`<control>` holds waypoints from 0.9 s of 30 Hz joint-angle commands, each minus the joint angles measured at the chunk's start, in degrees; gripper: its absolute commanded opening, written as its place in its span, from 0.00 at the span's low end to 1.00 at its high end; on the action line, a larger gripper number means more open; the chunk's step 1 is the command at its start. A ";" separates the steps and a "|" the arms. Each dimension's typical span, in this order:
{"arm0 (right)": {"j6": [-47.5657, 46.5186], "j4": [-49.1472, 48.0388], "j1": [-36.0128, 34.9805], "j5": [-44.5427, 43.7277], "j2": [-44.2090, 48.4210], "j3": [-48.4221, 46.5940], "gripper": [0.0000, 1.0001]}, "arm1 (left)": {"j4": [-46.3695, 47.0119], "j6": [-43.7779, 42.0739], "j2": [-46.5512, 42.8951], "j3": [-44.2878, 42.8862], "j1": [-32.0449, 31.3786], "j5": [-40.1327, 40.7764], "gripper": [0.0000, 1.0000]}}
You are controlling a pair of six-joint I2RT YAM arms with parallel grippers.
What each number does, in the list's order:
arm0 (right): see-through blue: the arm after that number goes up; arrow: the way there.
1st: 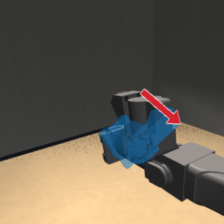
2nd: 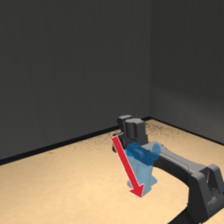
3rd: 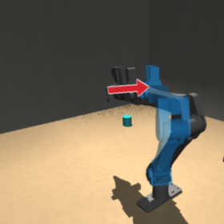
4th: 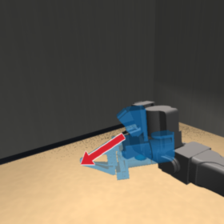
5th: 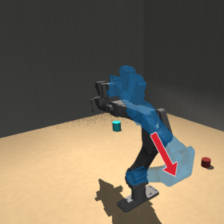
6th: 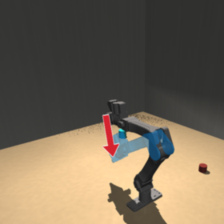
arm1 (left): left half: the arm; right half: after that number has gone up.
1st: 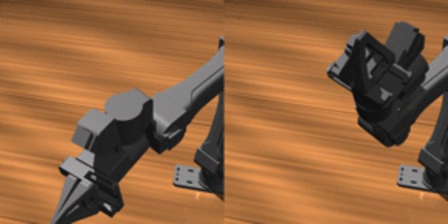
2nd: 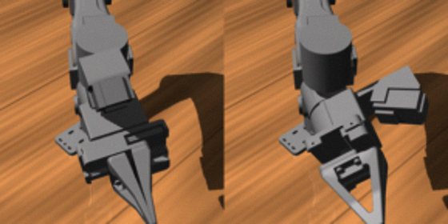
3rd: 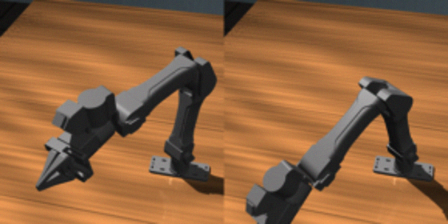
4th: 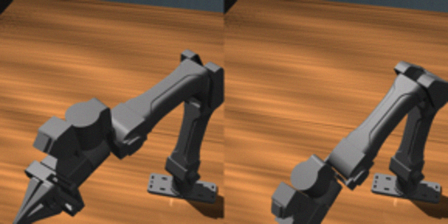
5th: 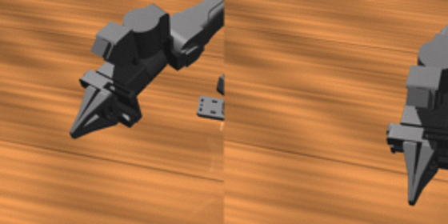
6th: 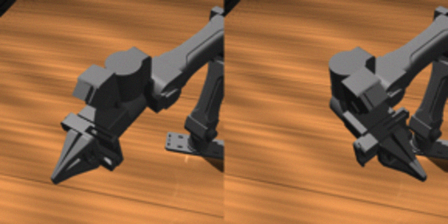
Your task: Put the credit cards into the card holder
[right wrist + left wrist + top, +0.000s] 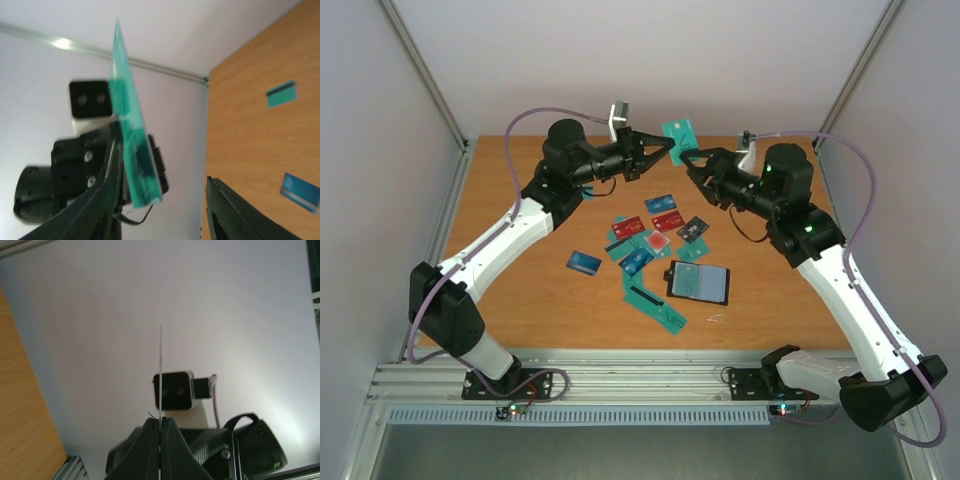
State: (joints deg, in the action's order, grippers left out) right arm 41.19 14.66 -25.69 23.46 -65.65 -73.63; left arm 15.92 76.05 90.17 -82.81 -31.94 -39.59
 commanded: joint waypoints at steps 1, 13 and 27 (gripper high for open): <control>-10.54 21.85 7.37 2.83 -0.37 -5.29 0.54 | -9.94 -6.72 1.07 -0.14 0.13 -4.44 0.00; -34.23 40.79 21.35 1.07 -4.07 10.15 0.56 | -39.93 -39.53 12.82 0.64 -4.47 -7.65 0.00; -39.72 31.31 24.33 2.87 -17.22 23.95 0.59 | -40.99 -46.69 25.68 1.85 -8.82 -9.76 0.00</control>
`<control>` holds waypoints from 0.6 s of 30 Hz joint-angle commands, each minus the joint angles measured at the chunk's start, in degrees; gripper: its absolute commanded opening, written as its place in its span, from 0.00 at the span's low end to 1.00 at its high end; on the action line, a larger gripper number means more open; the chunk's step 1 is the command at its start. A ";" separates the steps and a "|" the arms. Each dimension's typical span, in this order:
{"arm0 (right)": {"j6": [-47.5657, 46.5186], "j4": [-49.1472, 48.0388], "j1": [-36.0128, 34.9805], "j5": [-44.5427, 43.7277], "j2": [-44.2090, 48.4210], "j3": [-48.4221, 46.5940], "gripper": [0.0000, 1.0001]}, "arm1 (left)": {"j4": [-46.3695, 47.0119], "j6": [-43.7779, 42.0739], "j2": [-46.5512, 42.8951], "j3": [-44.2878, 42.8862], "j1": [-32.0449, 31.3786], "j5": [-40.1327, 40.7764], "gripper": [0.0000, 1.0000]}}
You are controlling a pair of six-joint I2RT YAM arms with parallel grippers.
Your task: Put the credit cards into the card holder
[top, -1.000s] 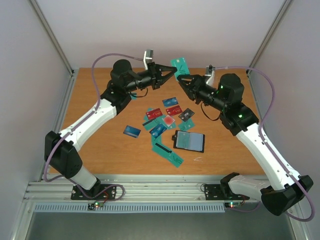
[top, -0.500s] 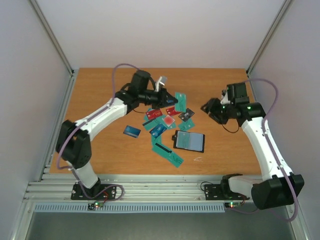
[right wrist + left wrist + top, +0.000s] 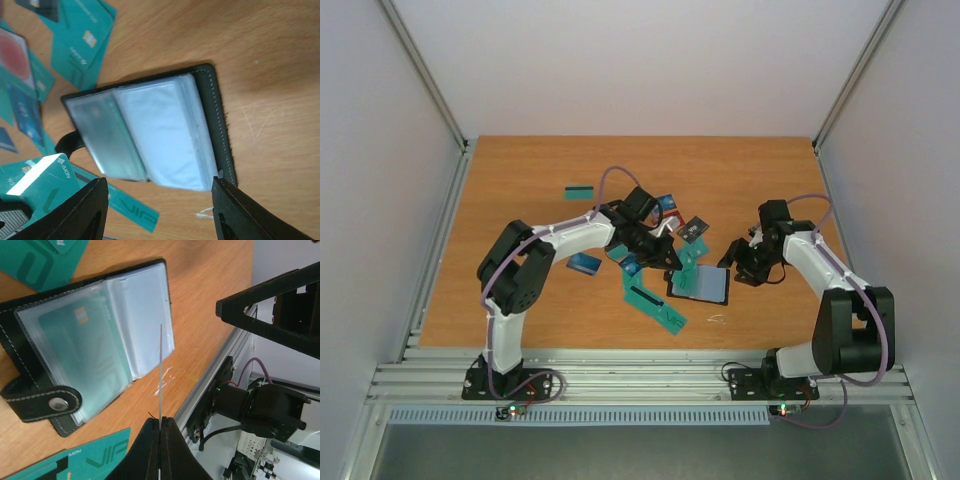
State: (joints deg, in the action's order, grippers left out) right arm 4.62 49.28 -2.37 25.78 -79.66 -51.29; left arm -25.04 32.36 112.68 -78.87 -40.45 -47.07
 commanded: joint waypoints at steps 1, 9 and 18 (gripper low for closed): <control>-3.35 -4.06 1.15 0.75 -3.96 1.89 0.59 | 0.36 -2.72 4.03 -2.38 -0.37 -2.84 0.00; -3.62 -7.34 1.58 1.82 -8.18 3.16 0.58 | 0.15 -2.86 9.44 -5.62 -1.08 -5.32 0.00; -3.42 -8.23 1.58 2.02 -9.29 3.83 0.58 | -1.95 -4.09 12.78 -8.50 -1.27 -4.53 0.00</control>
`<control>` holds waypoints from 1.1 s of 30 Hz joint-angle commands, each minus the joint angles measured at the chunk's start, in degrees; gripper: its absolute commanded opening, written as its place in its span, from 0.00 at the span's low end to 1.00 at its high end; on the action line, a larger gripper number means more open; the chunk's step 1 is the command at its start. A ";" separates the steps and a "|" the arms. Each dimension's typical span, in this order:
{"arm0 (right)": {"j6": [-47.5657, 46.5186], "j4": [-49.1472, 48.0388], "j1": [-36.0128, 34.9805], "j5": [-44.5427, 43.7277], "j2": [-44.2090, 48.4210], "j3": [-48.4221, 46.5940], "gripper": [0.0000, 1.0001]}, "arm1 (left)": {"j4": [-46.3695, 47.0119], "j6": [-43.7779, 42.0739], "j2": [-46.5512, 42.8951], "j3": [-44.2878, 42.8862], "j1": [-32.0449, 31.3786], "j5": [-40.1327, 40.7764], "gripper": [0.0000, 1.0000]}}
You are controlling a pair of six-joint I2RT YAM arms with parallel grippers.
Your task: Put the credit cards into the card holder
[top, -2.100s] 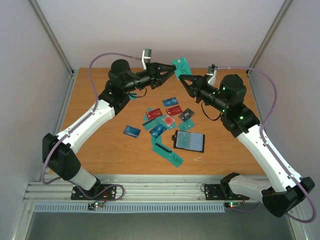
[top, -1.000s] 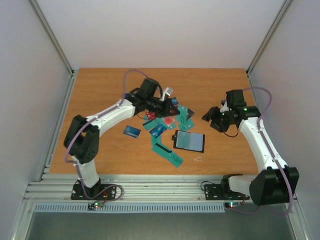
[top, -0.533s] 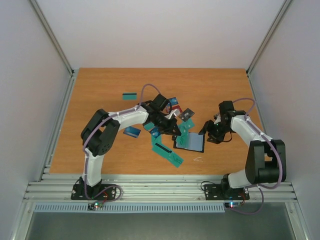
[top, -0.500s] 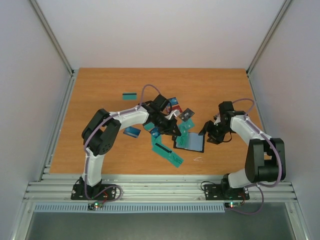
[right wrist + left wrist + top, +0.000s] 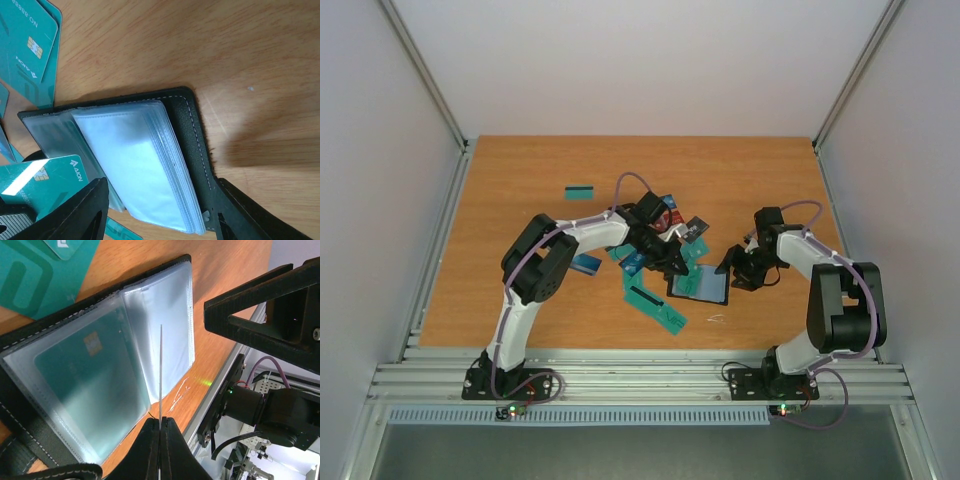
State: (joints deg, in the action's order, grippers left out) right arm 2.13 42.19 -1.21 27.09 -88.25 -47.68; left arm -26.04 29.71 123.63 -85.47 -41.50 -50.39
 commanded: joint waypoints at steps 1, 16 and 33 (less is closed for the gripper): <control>-0.93 -1.15 0.35 0.61 -0.82 0.20 0.58 | -1.54 -1.58 2.09 -2.14 -0.20 -1.07 0.00; -1.17 -1.68 0.40 1.50 -1.73 0.57 0.57 | -2.44 -2.12 3.95 -2.69 -1.37 0.18 0.00; -1.21 -1.85 0.42 1.46 -3.94 0.79 0.56 | 1.79 -0.68 4.24 -2.77 -1.49 0.36 0.00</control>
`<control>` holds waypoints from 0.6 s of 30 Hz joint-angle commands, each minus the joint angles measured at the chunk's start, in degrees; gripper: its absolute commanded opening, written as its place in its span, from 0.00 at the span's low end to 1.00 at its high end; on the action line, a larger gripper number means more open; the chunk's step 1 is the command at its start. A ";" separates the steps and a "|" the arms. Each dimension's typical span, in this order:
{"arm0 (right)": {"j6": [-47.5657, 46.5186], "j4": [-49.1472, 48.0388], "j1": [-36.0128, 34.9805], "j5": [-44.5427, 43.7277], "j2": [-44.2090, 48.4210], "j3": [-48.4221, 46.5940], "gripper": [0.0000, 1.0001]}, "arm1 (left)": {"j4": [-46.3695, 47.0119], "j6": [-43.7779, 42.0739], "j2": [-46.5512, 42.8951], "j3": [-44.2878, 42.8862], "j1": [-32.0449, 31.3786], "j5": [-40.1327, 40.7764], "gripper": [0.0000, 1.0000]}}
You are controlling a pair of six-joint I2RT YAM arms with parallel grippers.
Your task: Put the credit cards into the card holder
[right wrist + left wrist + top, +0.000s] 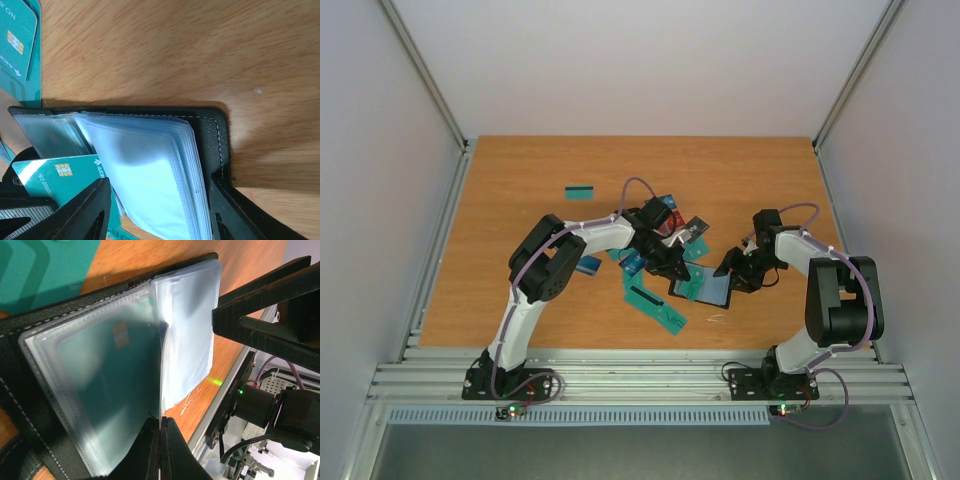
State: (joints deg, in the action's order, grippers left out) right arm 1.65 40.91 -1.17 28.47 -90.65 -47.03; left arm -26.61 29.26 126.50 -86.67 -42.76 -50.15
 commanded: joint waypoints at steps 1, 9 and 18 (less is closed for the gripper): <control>-0.73 -0.64 0.36 0.09 -1.62 0.17 0.55 | 2.52 -0.31 1.44 -1.69 -0.23 0.09 0.00; -0.69 -0.82 0.36 0.54 -2.34 0.00 0.55 | 2.77 -2.11 3.02 -2.70 -0.31 -0.44 0.00; -0.72 -1.00 0.37 0.80 -2.76 -0.08 0.54 | 3.16 -2.28 4.04 -4.24 -0.38 0.26 0.00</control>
State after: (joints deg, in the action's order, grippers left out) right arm 1.63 41.21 -0.80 29.47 -91.42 -47.37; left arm -25.28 28.01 128.68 -89.36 -42.78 -50.24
